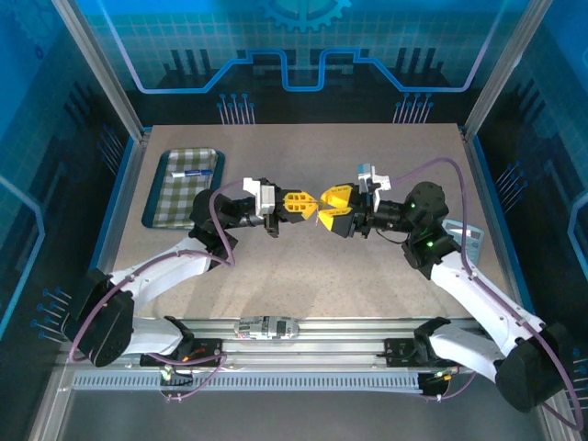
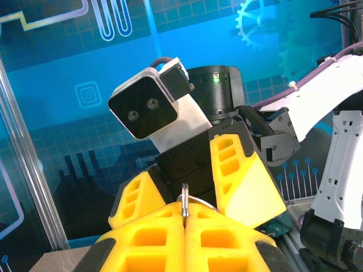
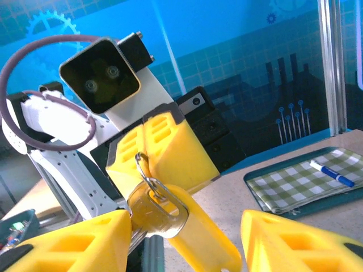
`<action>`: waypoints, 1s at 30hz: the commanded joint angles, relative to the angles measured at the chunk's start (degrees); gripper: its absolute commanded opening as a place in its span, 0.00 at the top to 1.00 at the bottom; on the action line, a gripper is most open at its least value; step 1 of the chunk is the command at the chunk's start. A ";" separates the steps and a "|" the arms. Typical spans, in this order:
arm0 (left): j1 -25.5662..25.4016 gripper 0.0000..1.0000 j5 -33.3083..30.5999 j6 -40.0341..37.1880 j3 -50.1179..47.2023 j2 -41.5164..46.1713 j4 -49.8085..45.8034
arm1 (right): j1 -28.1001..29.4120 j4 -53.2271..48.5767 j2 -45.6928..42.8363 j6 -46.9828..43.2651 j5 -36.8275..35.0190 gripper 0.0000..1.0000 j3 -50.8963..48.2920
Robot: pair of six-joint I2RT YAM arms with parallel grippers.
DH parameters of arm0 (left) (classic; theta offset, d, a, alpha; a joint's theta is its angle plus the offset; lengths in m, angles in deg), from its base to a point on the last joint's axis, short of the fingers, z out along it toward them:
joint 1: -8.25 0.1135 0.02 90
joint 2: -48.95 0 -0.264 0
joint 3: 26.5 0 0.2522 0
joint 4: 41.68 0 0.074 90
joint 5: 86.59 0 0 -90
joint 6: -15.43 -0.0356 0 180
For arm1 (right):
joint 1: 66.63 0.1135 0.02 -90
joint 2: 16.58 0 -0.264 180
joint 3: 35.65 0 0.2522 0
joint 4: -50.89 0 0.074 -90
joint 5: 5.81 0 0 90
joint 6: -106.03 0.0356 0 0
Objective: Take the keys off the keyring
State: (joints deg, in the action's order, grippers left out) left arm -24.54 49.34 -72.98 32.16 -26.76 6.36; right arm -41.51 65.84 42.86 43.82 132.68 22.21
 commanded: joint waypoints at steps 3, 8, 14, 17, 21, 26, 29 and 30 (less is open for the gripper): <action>-0.01 1.00 -0.32 0.20 1.15 -0.50 2.17 | -0.28 3.00 -0.10 2.20 -0.07 0.46 -0.23; 0.11 1.00 -2.24 -0.53 0.71 -0.32 2.27 | -4.45 -0.76 -3.75 3.63 -4.03 0.53 -1.58; 0.28 1.00 -2.53 -0.23 0.88 -1.07 2.94 | -7.35 -0.41 -5.23 10.65 0.83 0.59 -1.58; 0.28 1.00 -2.24 0.58 1.07 -1.63 4.11 | -7.43 4.03 -2.25 15.84 6.39 0.62 -1.05; 0.38 1.00 -1.73 2.36 1.41 -2.60 6.22 | -6.43 16.46 3.12 24.57 11.09 0.57 -1.76; 0.48 1.00 -1.81 3.15 1.41 -3.14 7.44 | -4.88 22.65 6.85 28.02 13.11 0.58 -1.46; 0.52 1.00 -1.94 2.69 1.38 -3.13 7.11 | -4.33 23.26 7.52 28.55 14.02 0.62 -1.20; 0.58 1.00 -2.05 2.41 1.39 -3.14 6.83 | -4.30 23.38 7.62 28.60 14.05 0.63 -1.25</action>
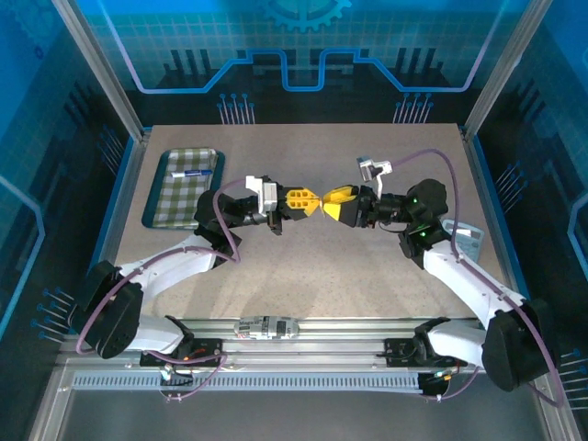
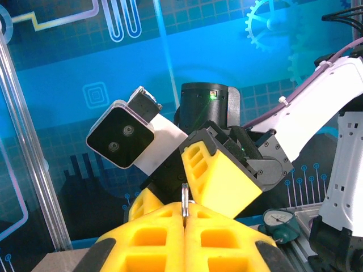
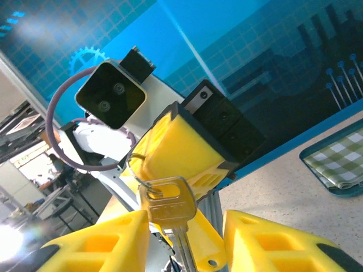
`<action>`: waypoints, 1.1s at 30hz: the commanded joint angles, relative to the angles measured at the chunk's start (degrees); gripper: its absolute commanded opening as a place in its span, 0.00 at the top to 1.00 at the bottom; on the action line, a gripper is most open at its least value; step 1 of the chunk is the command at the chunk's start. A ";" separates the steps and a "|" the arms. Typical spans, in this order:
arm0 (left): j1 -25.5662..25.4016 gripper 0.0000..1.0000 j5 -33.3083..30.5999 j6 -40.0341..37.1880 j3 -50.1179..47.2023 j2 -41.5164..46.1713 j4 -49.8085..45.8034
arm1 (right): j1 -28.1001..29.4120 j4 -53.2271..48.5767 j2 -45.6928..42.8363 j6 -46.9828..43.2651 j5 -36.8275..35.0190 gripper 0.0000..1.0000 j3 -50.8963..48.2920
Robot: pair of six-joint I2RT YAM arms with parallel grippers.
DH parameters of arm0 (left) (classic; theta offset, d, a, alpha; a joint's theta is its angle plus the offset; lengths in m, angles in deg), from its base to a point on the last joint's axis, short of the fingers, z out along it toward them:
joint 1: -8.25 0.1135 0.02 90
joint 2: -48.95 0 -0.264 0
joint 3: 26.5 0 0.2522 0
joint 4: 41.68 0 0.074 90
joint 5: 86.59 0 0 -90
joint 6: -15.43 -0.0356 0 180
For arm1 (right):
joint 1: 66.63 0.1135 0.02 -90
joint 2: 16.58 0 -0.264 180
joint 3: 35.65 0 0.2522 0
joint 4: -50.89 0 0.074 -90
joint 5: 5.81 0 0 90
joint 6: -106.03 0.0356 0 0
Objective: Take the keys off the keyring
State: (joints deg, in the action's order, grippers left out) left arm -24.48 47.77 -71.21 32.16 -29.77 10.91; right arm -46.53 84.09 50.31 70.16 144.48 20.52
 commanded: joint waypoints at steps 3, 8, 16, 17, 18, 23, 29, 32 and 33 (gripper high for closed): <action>0.56 1.00 -0.89 -0.34 1.32 -0.03 1.44 | -0.23 6.20 0.01 3.06 1.53 0.67 -0.15; 1.76 1.00 -1.72 0.45 0.93 -0.38 2.81 | -3.48 7.30 -1.72 4.00 0.11 0.59 -1.91; 2.01 1.00 -0.95 2.28 1.11 -1.07 4.90 | -1.07 8.23 -0.26 4.99 2.38 0.58 -1.39; 1.97 1.00 -0.78 2.67 1.06 -1.13 5.25 | -0.46 7.88 0.02 4.58 2.47 0.59 -1.14; 2.03 1.00 -0.61 3.02 1.02 -1.30 5.67 | -0.14 7.28 0.37 4.12 2.51 0.59 -0.87; 1.99 1.00 0.22 4.39 1.13 -1.52 6.82 | 0.91 10.07 2.59 5.81 3.12 0.63 0.10; 1.97 1.00 0.71 5.61 0.79 -2.04 8.45 | 2.02 12.06 3.95 7.18 3.44 0.60 1.20; 1.97 1.00 1.21 6.73 0.84 -2.47 9.65 | 2.05 11.25 3.91 6.01 2.34 0.55 1.46; 1.97 1.00 1.34 6.92 0.85 -2.48 9.83 | 2.01 10.59 3.84 5.46 1.98 0.54 1.53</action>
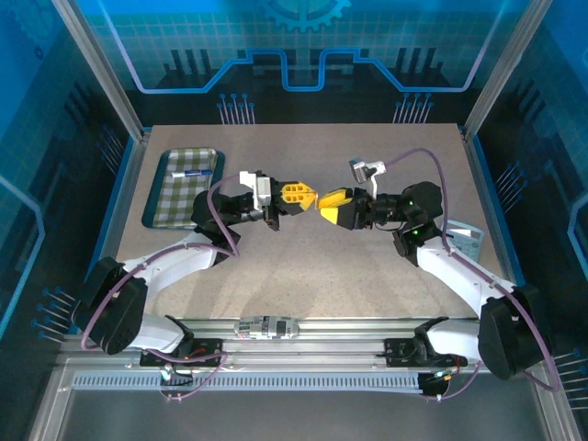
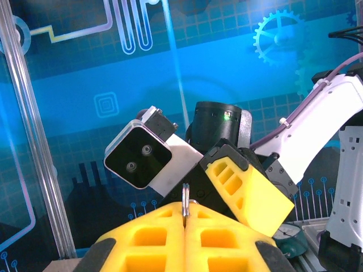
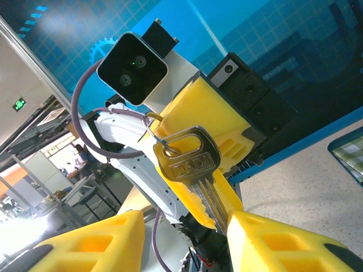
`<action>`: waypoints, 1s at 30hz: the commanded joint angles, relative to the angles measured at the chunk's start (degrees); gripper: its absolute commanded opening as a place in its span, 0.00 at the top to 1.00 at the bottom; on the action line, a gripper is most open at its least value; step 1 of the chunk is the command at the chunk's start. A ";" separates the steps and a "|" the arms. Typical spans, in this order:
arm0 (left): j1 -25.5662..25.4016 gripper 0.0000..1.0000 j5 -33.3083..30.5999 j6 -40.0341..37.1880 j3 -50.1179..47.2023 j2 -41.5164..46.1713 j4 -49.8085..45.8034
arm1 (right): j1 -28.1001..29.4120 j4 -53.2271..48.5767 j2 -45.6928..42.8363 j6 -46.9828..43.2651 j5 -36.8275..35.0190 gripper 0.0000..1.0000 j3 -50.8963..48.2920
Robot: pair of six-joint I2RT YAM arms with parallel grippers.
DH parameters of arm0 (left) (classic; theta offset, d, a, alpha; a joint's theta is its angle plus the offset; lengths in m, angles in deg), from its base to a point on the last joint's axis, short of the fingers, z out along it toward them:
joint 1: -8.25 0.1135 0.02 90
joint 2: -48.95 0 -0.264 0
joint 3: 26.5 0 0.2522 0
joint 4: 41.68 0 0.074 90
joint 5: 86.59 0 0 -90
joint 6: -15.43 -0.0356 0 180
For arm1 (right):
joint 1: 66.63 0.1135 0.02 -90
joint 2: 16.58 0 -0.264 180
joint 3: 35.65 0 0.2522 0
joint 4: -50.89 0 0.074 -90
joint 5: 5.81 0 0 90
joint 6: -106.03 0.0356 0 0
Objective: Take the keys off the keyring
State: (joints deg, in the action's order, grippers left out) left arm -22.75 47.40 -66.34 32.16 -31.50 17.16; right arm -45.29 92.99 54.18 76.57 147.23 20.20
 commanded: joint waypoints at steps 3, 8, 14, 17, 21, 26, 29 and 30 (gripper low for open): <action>0.32 1.00 2.00 2.27 0.63 -0.51 3.55 | 0.81 1.65 -0.10 -1.38 -0.78 0.56 2.24; 0.29 1.00 2.32 2.34 0.49 -0.20 3.43 | 0.82 0.63 -0.17 -1.98 -1.10 0.56 2.61; 0.24 1.00 2.39 2.84 0.22 -0.22 4.12 | 0.87 -1.45 -0.61 -3.60 -2.10 0.55 2.83; 0.24 1.00 2.44 3.09 0.44 -0.22 4.28 | 1.06 -1.85 -0.73 -4.20 -2.36 0.55 2.96; 0.24 1.00 2.84 3.24 0.53 -0.24 4.31 | 1.16 -4.44 -1.42 -6.30 -3.51 0.53 3.14; 0.24 1.00 3.04 3.46 0.53 -0.18 4.37 | 1.13 -9.20 -2.32 -10.02 -5.37 0.56 3.72; 0.24 1.00 3.01 3.40 0.60 -0.17 4.42 | 1.10 -10.91 -3.26 -12.08 -6.71 0.56 3.69; 0.24 1.00 3.04 3.43 0.60 -0.24 4.39 | 1.13 -11.68 -3.39 -12.49 -6.77 0.56 3.86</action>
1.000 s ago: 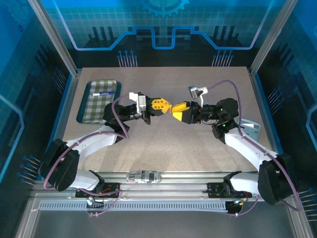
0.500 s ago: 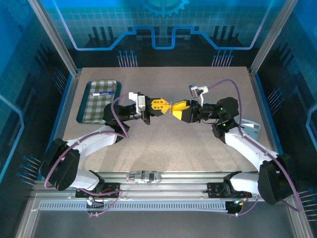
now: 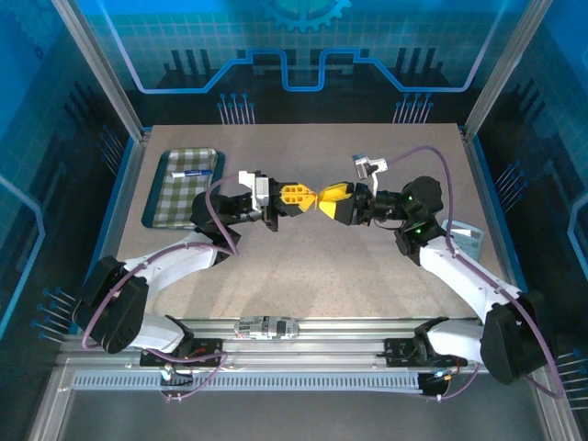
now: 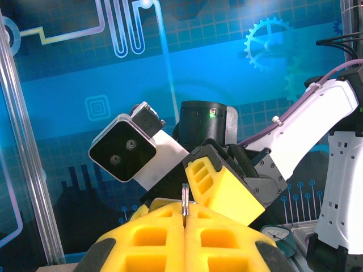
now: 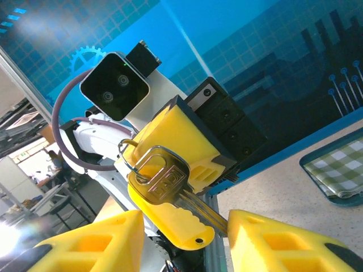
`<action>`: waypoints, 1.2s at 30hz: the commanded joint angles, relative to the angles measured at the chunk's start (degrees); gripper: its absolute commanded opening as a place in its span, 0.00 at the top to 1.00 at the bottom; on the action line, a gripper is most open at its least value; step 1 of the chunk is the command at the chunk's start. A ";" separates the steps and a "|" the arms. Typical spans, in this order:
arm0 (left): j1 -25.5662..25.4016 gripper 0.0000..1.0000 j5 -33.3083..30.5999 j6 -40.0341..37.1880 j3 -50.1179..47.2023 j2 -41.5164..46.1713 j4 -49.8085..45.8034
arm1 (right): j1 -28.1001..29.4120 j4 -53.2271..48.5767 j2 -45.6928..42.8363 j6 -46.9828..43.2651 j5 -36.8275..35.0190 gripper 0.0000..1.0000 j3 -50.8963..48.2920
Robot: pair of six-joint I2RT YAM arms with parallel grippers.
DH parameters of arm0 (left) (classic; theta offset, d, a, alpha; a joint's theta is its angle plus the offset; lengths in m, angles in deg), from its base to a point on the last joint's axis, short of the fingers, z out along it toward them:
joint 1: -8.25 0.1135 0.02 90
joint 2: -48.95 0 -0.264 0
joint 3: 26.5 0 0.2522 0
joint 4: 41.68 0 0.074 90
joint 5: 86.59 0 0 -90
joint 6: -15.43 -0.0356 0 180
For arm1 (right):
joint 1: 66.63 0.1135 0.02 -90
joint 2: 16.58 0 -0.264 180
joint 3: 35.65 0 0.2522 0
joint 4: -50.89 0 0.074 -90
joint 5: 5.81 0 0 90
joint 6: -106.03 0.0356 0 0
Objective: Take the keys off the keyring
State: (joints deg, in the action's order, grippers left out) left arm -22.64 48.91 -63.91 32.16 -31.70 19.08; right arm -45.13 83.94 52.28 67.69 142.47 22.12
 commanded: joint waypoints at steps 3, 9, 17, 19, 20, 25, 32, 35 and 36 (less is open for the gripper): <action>0.14 1.00 1.54 0.95 0.59 -0.03 2.39 | 1.12 -3.87 -2.18 -4.91 -2.11 0.50 1.98; 0.16 1.00 1.66 1.71 0.82 -0.39 3.17 | 2.31 -11.96 -3.89 -11.56 -4.17 0.49 2.98; 0.14 1.00 1.80 1.75 0.93 0.03 2.67 | 0.58 -17.87 -7.47 -16.56 -8.93 0.53 2.64; 0.14 1.00 1.71 1.67 0.91 0.05 2.49 | 0.06 -19.83 -8.66 -18.37 -9.34 0.52 2.72; 0.13 1.00 1.81 1.65 1.03 0.03 2.55 | 0.03 -21.11 -9.10 -19.33 -9.36 0.51 2.93; 0.13 1.00 1.99 2.83 1.30 -0.48 3.51 | 0.03 -21.67 -9.19 -20.10 -6.64 0.46 3.69; 0.14 1.00 2.93 4.54 1.75 -1.02 4.58 | 2.03 -22.11 -7.83 -21.51 -5.77 0.49 4.77; 0.16 1.00 3.36 4.95 1.84 -1.11 4.78 | 2.72 -21.97 -7.38 -21.77 -5.37 0.50 5.19; 0.16 1.00 3.36 4.98 1.85 -1.18 4.80 | 2.93 -21.94 -7.25 -21.76 -5.08 0.51 5.47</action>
State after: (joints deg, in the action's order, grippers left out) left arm -22.64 50.85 -60.42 32.16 -32.57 21.18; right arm -43.21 62.30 44.74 47.19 136.02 25.40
